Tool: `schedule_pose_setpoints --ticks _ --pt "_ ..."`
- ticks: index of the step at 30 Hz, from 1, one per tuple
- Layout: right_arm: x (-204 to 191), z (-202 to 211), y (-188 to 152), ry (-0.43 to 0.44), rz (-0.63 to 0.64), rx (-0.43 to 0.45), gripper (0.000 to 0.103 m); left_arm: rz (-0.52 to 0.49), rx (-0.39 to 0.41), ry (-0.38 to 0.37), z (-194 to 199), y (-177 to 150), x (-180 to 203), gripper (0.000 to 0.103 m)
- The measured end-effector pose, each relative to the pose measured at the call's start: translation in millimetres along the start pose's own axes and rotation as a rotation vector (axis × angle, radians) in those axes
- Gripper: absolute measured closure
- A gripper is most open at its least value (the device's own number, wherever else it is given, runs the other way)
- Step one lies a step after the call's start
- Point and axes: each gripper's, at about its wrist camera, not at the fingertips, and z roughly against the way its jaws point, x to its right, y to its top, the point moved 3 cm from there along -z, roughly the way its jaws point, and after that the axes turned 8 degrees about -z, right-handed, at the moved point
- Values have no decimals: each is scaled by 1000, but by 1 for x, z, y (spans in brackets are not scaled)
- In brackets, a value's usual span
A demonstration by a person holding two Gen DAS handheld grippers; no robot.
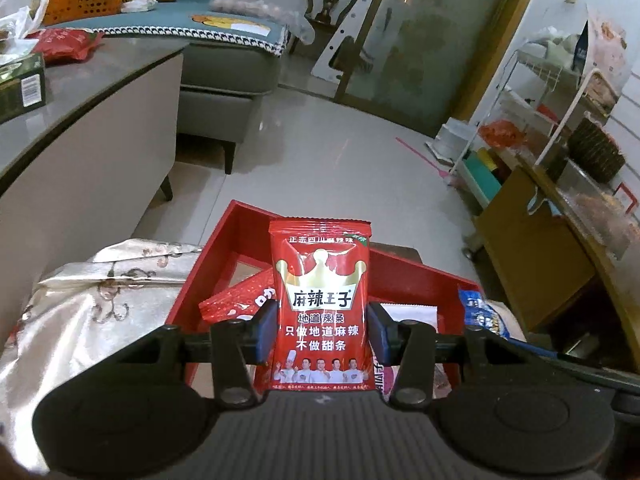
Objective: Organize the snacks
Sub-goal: 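Lower the spicy-strip bag with left tool while right tool lowers blue packet, open both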
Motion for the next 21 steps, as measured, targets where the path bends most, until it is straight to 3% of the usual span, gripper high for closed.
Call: schedule_pose_setpoints --ticks 11,21 --pt "1 -28 -11 -8 23 -64 21 -8 -35 23 -13 -7 1 58" --pt "1 -25 -10 -39 27 -54 21 -2 -33 18 -4 -7 0 56"
